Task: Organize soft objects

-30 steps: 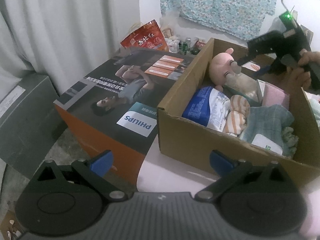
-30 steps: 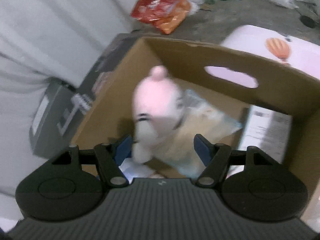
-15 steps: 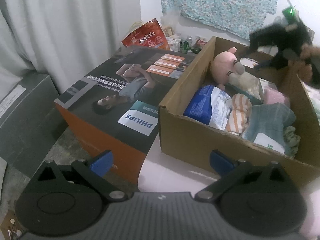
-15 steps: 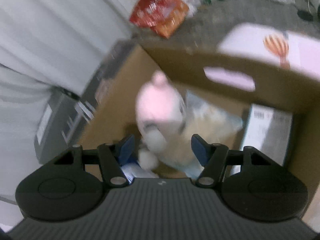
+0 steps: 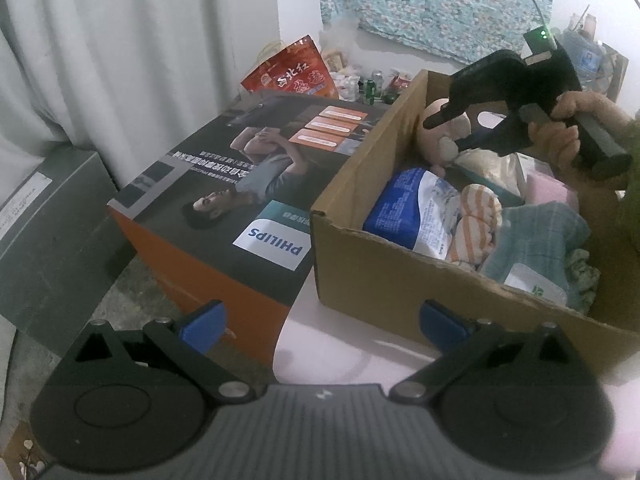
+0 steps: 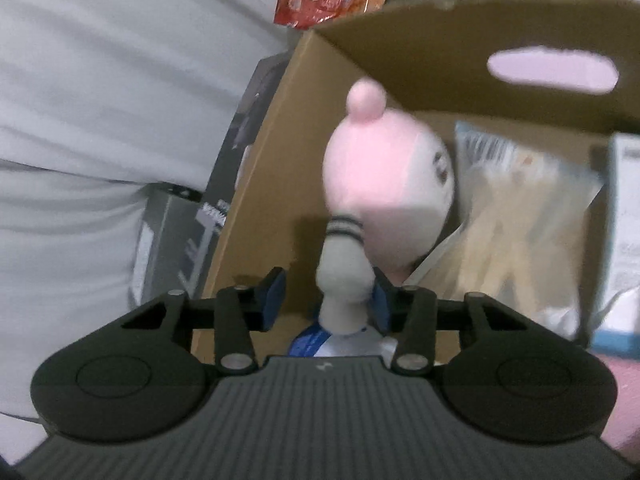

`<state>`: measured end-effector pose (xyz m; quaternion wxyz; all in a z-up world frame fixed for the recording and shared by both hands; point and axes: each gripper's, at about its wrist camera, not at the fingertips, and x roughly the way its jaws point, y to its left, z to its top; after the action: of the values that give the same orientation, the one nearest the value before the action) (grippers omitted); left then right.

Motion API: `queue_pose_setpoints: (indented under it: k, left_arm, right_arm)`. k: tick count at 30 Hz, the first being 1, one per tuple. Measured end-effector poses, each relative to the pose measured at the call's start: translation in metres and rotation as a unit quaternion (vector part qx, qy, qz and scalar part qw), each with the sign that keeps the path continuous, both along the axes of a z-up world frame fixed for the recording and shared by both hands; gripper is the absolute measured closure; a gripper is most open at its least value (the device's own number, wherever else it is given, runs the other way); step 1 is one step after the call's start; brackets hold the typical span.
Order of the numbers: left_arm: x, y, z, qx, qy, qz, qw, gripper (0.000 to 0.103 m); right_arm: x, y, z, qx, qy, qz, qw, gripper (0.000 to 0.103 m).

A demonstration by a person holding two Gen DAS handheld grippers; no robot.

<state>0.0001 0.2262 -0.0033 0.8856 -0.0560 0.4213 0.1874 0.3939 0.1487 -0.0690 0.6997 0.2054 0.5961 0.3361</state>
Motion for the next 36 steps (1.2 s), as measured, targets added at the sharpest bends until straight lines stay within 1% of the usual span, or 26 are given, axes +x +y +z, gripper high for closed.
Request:
queue_pose_setpoints:
  k: [2, 4, 6, 9, 11, 12, 14, 15, 17, 20, 21, 22, 23, 25, 26, 27, 30, 32, 34, 36]
  left_arm:
    - [0.0, 0.0, 0.0, -0.003, 0.0, 0.0, 1.0, 0.0]
    - [0.0, 0.0, 0.0, -0.004, 0.001, 0.0, 1.0, 0.0]
    - [0.0, 0.0, 0.0, -0.004, 0.0, -0.001, 1.0, 0.0]
    - [0.0, 0.0, 0.001, -0.004, -0.002, 0.0, 1.0, 0.0]
    - [-0.001, 0.0, 0.0, -0.005, -0.002, 0.001, 1.0, 0.0]
    - [-0.001, 0.0, 0.0, -0.005, -0.002, 0.0, 1.0, 0.0]
    - [-0.001, 0.001, 0.0, -0.005, -0.001, 0.0, 1.0, 0.0]
    - [-0.001, 0.001, 0.0, -0.005, -0.001, 0.0, 1.0, 0.0]
    - [0.0, 0.001, -0.001, -0.007, 0.0, 0.001, 1.0, 0.0]
    - [-0.001, 0.0, 0.0, -0.007, 0.001, 0.0, 1.0, 0.0]
    - [-0.002, -0.001, 0.001, -0.007, 0.0, -0.001, 1.0, 0.0]
    - [-0.003, -0.001, 0.002, -0.008, -0.002, -0.001, 1.0, 0.0]
    - [-0.004, -0.001, 0.003, -0.009, -0.003, -0.002, 1.0, 0.0]
    - [-0.006, 0.0, 0.004, -0.012, -0.008, -0.002, 0.9999, 0.0]
    - [-0.006, -0.001, 0.005, -0.013, -0.01, -0.002, 0.9999, 0.0]
    - [-0.006, -0.001, 0.005, -0.015, -0.011, -0.003, 0.9998, 0.0]
    - [-0.007, -0.004, 0.009, -0.015, -0.016, -0.007, 0.9997, 0.0]
    - [-0.009, -0.007, 0.013, -0.013, -0.021, -0.011, 0.9996, 0.0]
    - [-0.012, -0.011, 0.018, -0.011, -0.027, -0.015, 0.9995, 0.0]
    - [-0.015, -0.014, 0.024, -0.006, -0.034, -0.019, 0.9992, 0.0]
  right_arm:
    - [-0.002, 0.002, -0.006, 0.005, 0.012, -0.003, 1.0, 0.067]
    - [-0.004, 0.004, -0.011, 0.007, 0.019, -0.005, 1.0, 0.072]
    - [-0.004, 0.004, -0.012, -0.002, 0.015, -0.01, 1.0, 0.079]
    - [-0.007, -0.002, -0.01, -0.015, -0.001, -0.024, 1.0, 0.084]
    - [-0.008, -0.007, -0.01, -0.008, 0.003, -0.032, 0.999, 0.086]
    - [-0.009, -0.007, -0.012, 0.001, 0.013, -0.032, 0.999, 0.087]
    - [-0.014, -0.006, -0.016, 0.022, 0.033, -0.023, 0.999, 0.087]
    - [-0.017, -0.002, -0.017, 0.026, 0.034, -0.016, 0.999, 0.087]
    - [-0.021, 0.005, -0.018, 0.024, 0.028, -0.005, 0.999, 0.087]
    - [-0.02, 0.01, -0.016, 0.001, 0.012, 0.003, 1.0, 0.086]
    - [-0.019, 0.012, -0.013, -0.006, 0.005, 0.005, 1.0, 0.083]
    - [-0.018, 0.01, -0.01, -0.009, 0.001, 0.008, 1.0, 0.082]
    - [-0.017, 0.005, -0.005, -0.008, 0.002, 0.012, 1.0, 0.079]
    - [-0.017, -0.007, 0.008, 0.0, 0.002, 0.013, 1.0, 0.068]
    - [-0.02, -0.014, 0.016, 0.002, -0.005, 0.013, 1.0, 0.055]
    - [-0.023, -0.024, 0.025, 0.007, -0.014, 0.011, 1.0, 0.046]
    - [-0.03, -0.054, 0.053, 0.031, -0.027, 0.008, 0.999, 0.036]
    - [-0.038, -0.082, 0.074, 0.044, -0.044, 0.001, 0.998, 0.032]
    - [-0.049, -0.103, 0.099, 0.043, -0.08, -0.004, 0.996, 0.03]
    - [-0.065, -0.126, 0.124, 0.014, -0.133, -0.01, 0.991, 0.024]
